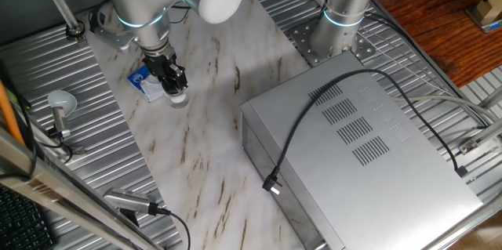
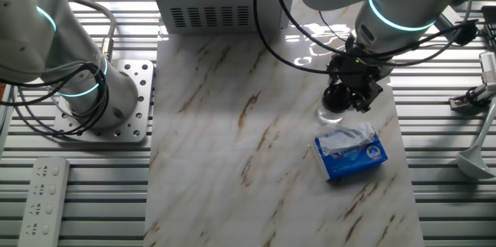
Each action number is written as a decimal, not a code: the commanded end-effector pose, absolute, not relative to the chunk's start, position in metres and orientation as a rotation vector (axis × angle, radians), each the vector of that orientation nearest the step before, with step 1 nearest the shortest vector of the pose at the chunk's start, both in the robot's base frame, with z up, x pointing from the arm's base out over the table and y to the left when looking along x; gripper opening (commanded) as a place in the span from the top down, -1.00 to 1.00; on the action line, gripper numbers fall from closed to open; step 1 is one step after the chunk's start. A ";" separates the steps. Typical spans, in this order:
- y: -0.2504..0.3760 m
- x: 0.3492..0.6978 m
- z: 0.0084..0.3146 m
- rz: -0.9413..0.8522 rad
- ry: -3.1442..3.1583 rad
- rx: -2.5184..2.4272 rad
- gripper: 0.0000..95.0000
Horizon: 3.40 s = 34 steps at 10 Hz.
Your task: Unscrew the lid from the jar
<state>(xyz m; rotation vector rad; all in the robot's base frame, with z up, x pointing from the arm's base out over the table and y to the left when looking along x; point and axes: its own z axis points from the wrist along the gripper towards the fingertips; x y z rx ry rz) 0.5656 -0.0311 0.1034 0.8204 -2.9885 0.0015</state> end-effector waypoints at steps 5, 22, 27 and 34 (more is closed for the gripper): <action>-0.031 0.566 0.104 -0.005 -2.972 0.840 0.20; -0.028 0.566 0.102 0.003 -2.792 1.317 0.20; -0.028 0.566 0.102 0.016 -2.691 1.511 0.20; -0.028 0.566 0.103 0.017 -2.473 1.839 0.20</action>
